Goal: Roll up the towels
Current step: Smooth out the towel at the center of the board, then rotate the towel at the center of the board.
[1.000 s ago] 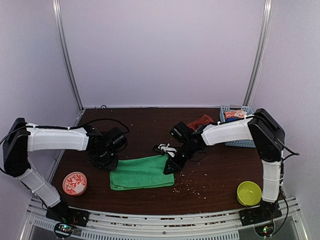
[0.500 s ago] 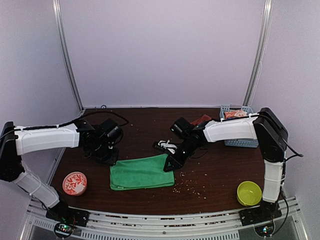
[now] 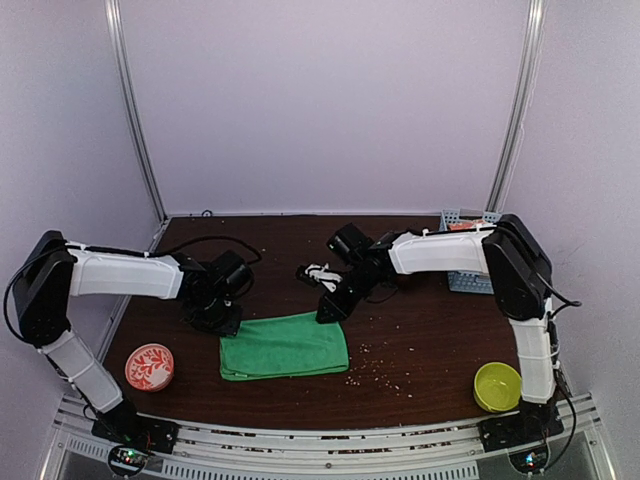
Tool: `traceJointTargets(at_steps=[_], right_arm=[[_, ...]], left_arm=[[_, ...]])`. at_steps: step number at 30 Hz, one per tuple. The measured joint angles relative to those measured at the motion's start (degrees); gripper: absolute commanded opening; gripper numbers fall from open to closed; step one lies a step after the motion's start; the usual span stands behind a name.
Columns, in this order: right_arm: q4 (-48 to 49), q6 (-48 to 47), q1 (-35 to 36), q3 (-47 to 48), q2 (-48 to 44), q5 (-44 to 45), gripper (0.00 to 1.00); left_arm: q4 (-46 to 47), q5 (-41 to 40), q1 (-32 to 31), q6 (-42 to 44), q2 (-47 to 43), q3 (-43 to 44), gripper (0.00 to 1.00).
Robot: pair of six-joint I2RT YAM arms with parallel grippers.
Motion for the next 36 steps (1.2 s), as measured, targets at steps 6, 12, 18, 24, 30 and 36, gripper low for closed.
traceJointTargets(at_steps=[6, 12, 18, 24, 30, 36], right_arm=[[1.2, 2.4, -1.6, 0.3, 3.1, 3.7, 0.17], [3.0, 4.3, -2.3, -3.8, 0.3, 6.6, 0.17], [-1.9, 3.8, -3.7, -9.0, -5.1, 7.2, 0.18], [-5.1, 1.5, -4.0, -9.5, -12.1, 4.0, 0.27], [-4.2, -0.5, -5.1, -6.9, -14.3, 3.8, 0.25], [-3.8, -1.7, -6.3, -3.5, -6.1, 3.0, 0.22]], left_arm=[[3.8, -2.3, 1.7, -0.3, 4.6, -0.9, 0.02], [5.4, -5.1, 2.4, 1.0, 11.0, 5.5, 0.02], [6.4, -6.8, 4.0, 4.4, 15.0, 15.6, 0.26], [7.7, -3.6, 3.5, 6.4, 10.3, 17.4, 0.33], [10.1, 6.6, -4.2, 5.8, 6.2, 12.9, 0.06], [9.7, 10.1, -6.2, 2.2, 5.5, 4.4, 0.02]])
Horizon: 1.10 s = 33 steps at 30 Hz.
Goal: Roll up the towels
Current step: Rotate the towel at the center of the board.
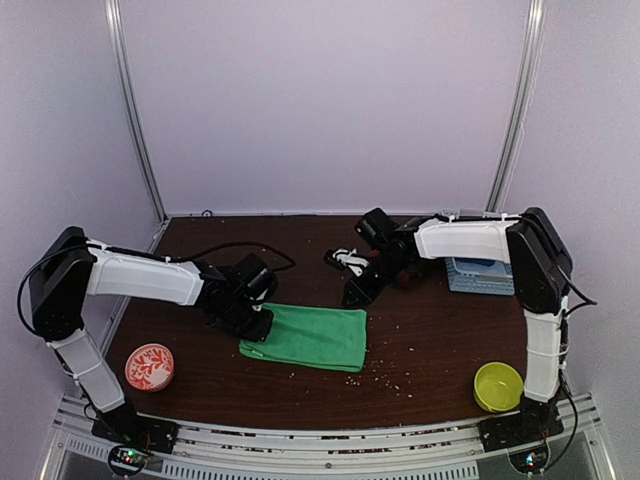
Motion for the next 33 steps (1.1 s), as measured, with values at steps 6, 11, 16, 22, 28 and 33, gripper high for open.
traceJointTargets(at_steps=[6, 11, 16, 22, 28, 33], right_arm=[[0.0, -0.1, 0.0, -0.3, 3.8, 1.1, 0.21], [1.3, 0.0, -0.2, -2.9, 3.9, 3.8, 0.20], [4.1, -0.3, -0.4, -7.2, 1.6, 3.8, 0.19], [2.9, -1.4, -0.4, -14.8, -4.1, 0.5, 0.20], [-3.7, -4.7, 2.3, -16.7, -6.9, -7.5, 0.25], [-8.1, -5.8, 2.2, -13.7, -7.0, -9.4, 0.27]], left_arm=[[-0.2, -0.2, 0.7, -2.8, -2.3, -5.8, 0.01], [0.2, -0.6, 0.8, -3.1, -2.2, -6.2, 0.01], [0.2, -0.9, 3.2, -0.7, 0.4, -3.3, 0.00], [0.0, -1.9, 9.2, 7.0, 12.4, 11.9, 0.10], [-2.7, -3.5, 10.5, 14.4, 19.6, 25.7, 0.28], [-3.9, -3.5, 10.1, 15.5, 14.6, 25.8, 0.29]])
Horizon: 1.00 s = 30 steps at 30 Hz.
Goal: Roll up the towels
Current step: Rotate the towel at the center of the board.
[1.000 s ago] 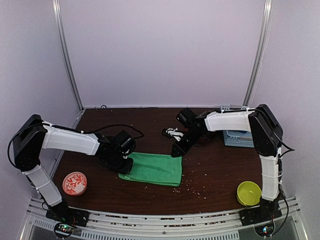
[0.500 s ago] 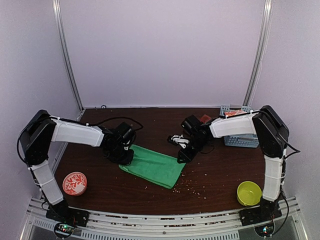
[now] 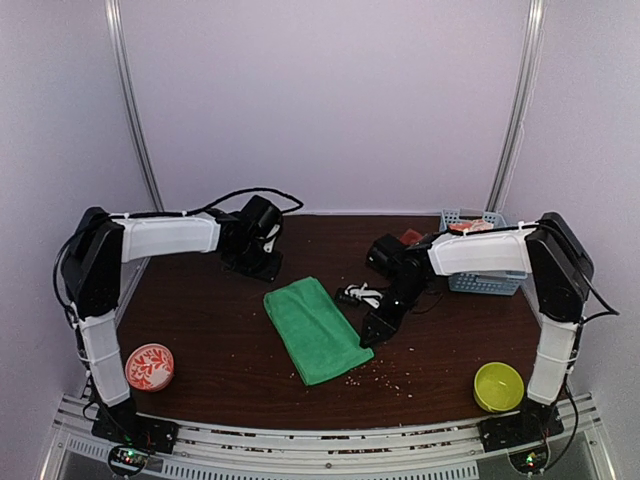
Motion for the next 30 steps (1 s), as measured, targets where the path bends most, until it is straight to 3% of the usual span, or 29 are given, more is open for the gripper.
traceJointTargets(at_steps=[3, 6, 10, 15, 23, 30], right_arm=[[-1.5, -0.1, -2.7, 3.3, 0.0, 0.6, 0.29], [-2.0, 0.2, -4.6, 8.5, 0.0, 2.2, 0.29], [-0.7, 2.4, -4.9, 16.7, 1.8, 3.0, 0.23], [3.5, 7.5, -4.5, 27.2, 10.5, 1.3, 0.18], [5.2, 13.3, -2.8, 37.4, 26.2, -2.6, 0.15], [5.8, 15.4, -2.0, 38.8, 29.7, -2.3, 0.13]], left_arm=[[1.1, 1.7, -1.9, 0.0, -7.9, -5.6, 0.22], [4.7, 5.2, -6.6, -0.2, -16.2, -13.2, 0.00], [12.7, 11.1, -14.4, -0.4, -22.8, -24.6, 0.00], [20.2, 18.2, -19.5, -1.1, -22.6, -33.9, 0.00], [28.0, 21.8, -24.7, -1.2, -14.2, -33.0, 0.00], [29.4, 22.0, -25.1, -1.2, -11.1, -34.0, 0.00]])
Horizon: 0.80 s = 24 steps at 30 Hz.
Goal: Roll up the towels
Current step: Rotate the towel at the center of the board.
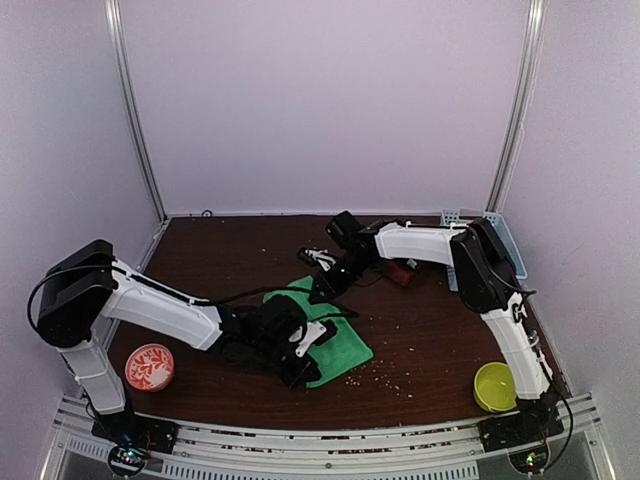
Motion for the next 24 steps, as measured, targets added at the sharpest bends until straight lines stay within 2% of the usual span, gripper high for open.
traceJointTargets(at_steps=[7, 15, 18, 24], right_arm=[[2.9, 2.7, -0.5, -2.6, -0.9, 2.1, 0.12], [5.3, 6.2, -1.0, -8.9, -5.6, 8.2, 0.17], [5.1, 6.6, -1.2, -9.0, -6.2, 9.7, 0.18], [2.9, 4.7, -2.3, -8.7, -7.2, 7.6, 0.26]], left_arm=[[1.0, -1.4, 0.0, 0.7, -1.8, -2.5, 0.00], [-4.3, -5.3, 0.0, 3.3, -5.2, -2.6, 0.00], [-7.4, -7.6, 0.0, 4.9, -6.8, -0.9, 0.17], [-10.8, -13.6, 0.0, 8.2, -11.4, 3.7, 0.67]])
